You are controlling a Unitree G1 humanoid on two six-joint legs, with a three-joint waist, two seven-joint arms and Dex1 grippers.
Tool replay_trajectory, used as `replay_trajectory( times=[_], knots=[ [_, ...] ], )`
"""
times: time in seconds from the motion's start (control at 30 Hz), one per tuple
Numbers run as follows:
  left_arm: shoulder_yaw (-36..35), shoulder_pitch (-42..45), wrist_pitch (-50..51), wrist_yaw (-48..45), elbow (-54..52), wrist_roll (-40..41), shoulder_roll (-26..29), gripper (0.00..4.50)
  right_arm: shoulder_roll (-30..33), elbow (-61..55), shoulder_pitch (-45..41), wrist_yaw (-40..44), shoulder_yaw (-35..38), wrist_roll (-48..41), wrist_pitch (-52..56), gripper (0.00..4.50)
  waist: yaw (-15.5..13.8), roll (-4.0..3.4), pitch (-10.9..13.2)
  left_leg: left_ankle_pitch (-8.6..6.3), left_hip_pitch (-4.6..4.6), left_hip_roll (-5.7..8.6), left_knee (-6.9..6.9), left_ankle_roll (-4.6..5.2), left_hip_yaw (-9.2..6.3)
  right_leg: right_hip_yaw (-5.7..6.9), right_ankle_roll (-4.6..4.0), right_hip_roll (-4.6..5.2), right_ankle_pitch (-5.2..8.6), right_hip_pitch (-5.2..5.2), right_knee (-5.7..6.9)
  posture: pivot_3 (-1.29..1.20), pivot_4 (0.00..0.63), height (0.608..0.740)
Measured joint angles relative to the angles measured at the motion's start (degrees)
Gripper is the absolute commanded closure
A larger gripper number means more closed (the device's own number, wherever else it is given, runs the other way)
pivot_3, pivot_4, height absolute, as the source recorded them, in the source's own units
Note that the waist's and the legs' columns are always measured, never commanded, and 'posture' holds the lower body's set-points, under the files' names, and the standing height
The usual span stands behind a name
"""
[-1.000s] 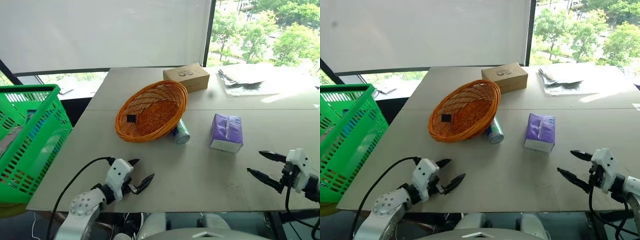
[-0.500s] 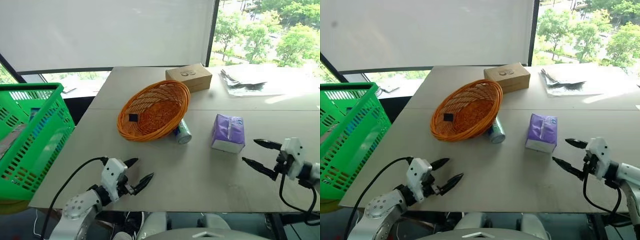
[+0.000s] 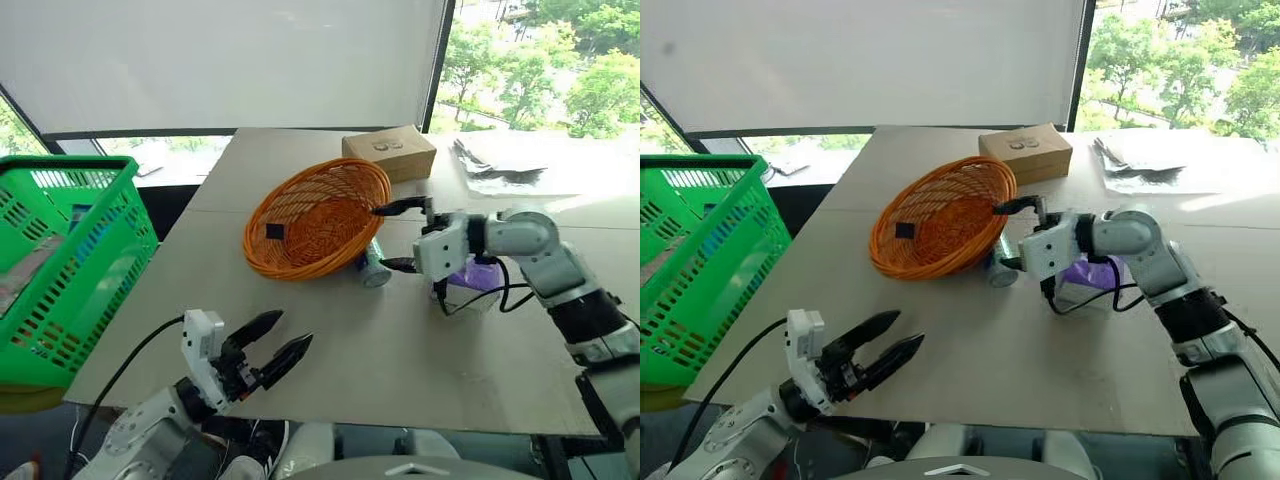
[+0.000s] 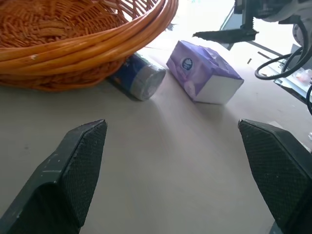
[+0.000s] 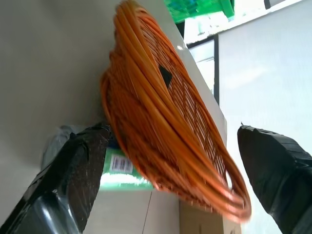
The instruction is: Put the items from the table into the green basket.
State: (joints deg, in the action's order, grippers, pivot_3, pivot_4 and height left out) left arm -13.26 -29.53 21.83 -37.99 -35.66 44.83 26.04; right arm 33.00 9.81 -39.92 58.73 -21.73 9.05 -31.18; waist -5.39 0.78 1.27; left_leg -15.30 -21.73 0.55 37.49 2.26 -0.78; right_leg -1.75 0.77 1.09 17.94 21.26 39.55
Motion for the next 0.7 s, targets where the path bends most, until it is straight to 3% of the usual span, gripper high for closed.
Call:
replay_trajectory(
  times=[0.17, 0.33, 0.6, 0.63, 0.7],
  knots=[
    [-2.9, -4.0, -2.6, 3.9, -1.9, -3.4, -2.2, 0.06, -1.7, 8.5, -4.7, 1.7, -4.2, 2.4, -5.5, 0.00, -1.8, 0.03, 0.0, 0.00, -0.02, 0.01, 0.01, 0.00, 0.01, -0.02, -0.02, 0.02, 0.01, 0.01, 0.00, 0.35, 0.000, 0.740],
    [-2.9, -8.1, -5.1, 5.3, -2.0, -6.5, -4.6, 0.06, -3.5, 16.2, -9.3, 0.8, -5.6, 7.3, -3.7, 0.00, -4.0, 0.06, 0.0, 0.00, -0.05, 0.01, -0.02, 0.00, -0.11, 0.11, -0.12, 0.02, 0.06, 0.02, -0.01, 0.37, 0.000, 0.740],
    [-2.4, -5.5, -6.0, 5.6, -2.0, -7.8, -4.5, 0.00, -3.4, 15.1, -9.0, 3.1, -6.4, 8.4, -0.2, 3.68, -7.6, 0.07, 0.0, -0.01, -0.25, 0.01, -0.01, -0.01, -0.48, 0.50, -0.25, 0.05, 0.13, 0.05, -0.08, 0.34, 0.000, 0.740],
    [-2.4, -5.0, -6.0, 5.5, -2.0, -7.9, -4.2, 0.00, -3.4, 14.2, -8.4, 3.0, -6.2, 7.4, -0.3, 3.98, -7.8, 0.05, 0.0, -0.01, -0.30, 0.01, -0.01, -0.01, -0.51, 0.55, -0.25, 0.05, 0.13, 0.06, -0.10, 0.32, 0.000, 0.740],
    [-2.3, -4.2, -5.9, 5.1, -1.9, -8.0, -3.3, 0.00, -2.9, 11.9, -7.7, 3.9, -6.1, 5.5, -0.3, 4.05, -8.0, 0.01, 0.0, -0.01, -0.44, 0.01, 0.00, -0.01, -0.56, 0.60, -0.25, 0.05, 0.12, 0.18, -0.10, 0.31, 0.000, 0.740]
  ],
)
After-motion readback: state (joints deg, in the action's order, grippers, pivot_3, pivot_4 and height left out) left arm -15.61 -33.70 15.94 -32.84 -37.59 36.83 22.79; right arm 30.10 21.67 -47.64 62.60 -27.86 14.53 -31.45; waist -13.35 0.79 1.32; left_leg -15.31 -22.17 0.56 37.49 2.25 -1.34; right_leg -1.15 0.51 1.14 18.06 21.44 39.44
